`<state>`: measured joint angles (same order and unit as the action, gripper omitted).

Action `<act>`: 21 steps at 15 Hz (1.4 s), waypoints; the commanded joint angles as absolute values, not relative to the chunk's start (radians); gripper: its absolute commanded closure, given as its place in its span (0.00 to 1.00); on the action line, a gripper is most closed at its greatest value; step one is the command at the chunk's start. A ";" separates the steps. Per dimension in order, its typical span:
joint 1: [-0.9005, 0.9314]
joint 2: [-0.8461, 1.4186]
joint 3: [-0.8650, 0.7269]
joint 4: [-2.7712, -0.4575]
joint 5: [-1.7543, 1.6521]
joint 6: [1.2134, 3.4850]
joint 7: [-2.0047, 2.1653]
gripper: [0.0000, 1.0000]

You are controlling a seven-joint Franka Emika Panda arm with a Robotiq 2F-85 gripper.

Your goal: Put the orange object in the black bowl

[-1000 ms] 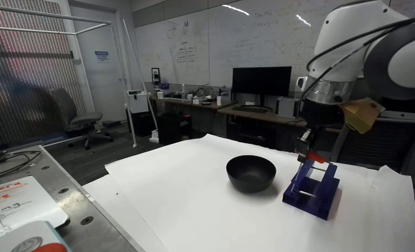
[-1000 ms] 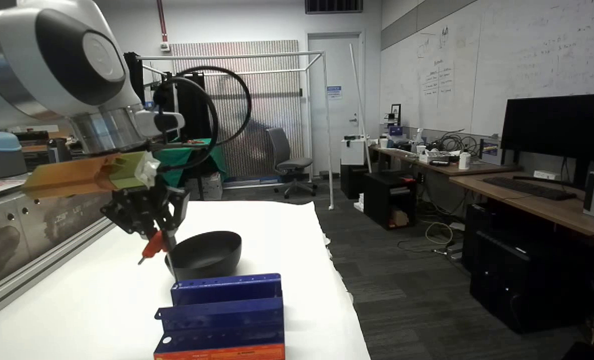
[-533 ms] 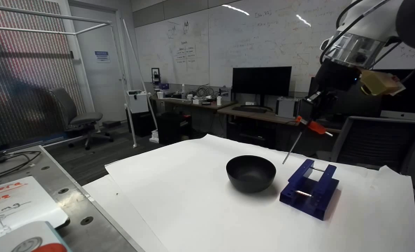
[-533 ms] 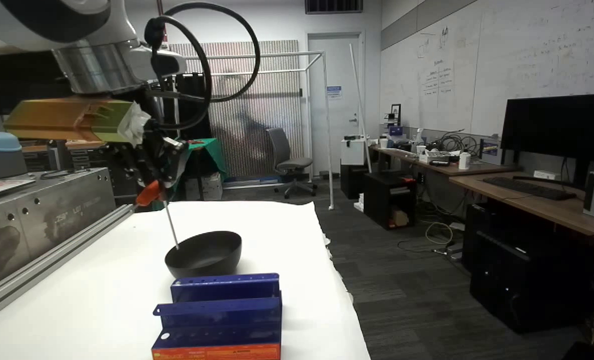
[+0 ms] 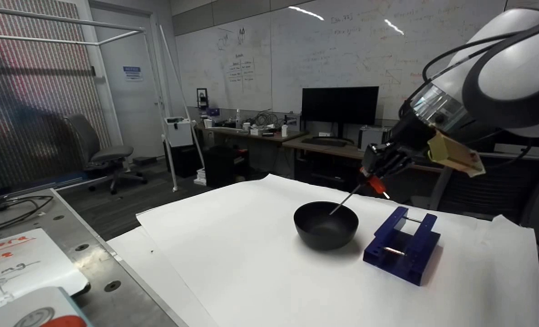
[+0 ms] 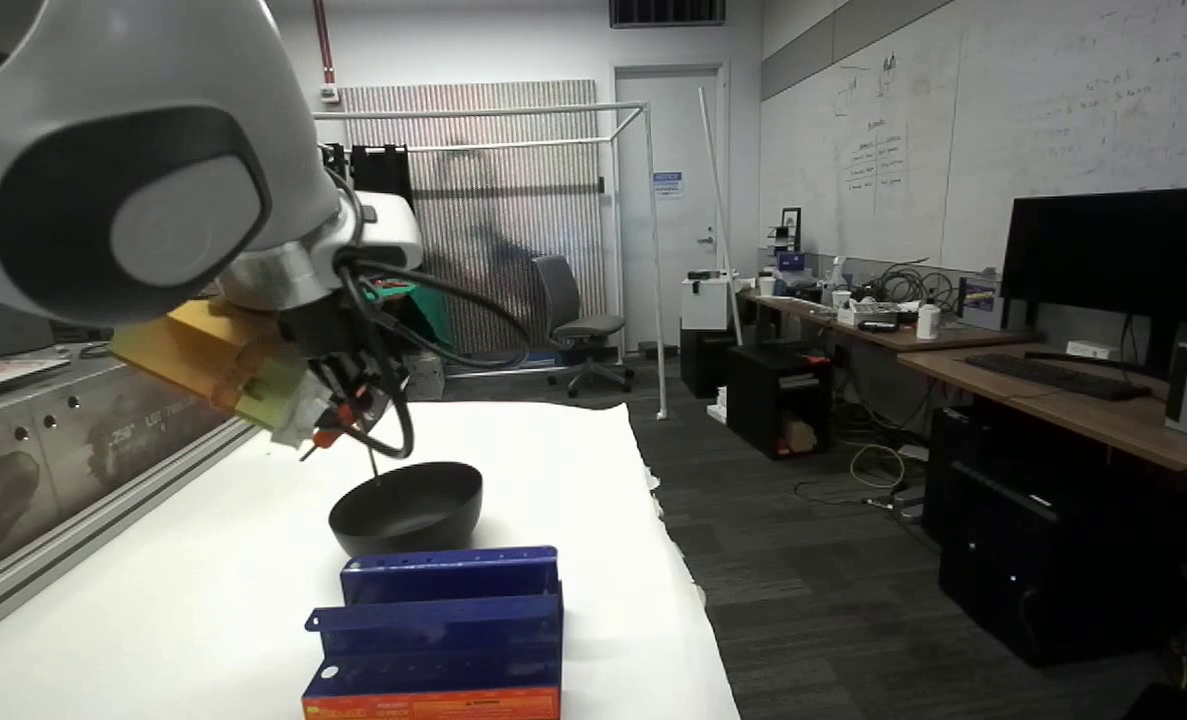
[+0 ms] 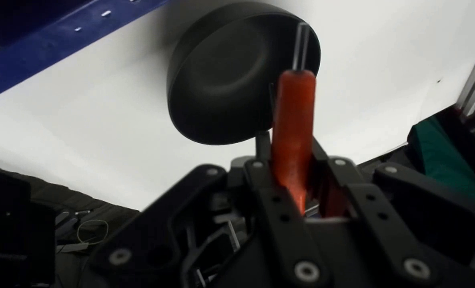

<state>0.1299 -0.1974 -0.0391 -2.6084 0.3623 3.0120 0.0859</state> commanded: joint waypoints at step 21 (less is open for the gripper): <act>0.088 0.343 -0.041 -2.154 1.241 3.059 -0.578 0.53</act>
<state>0.1362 0.2775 -0.0646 -2.2242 1.1794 3.0873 -0.5071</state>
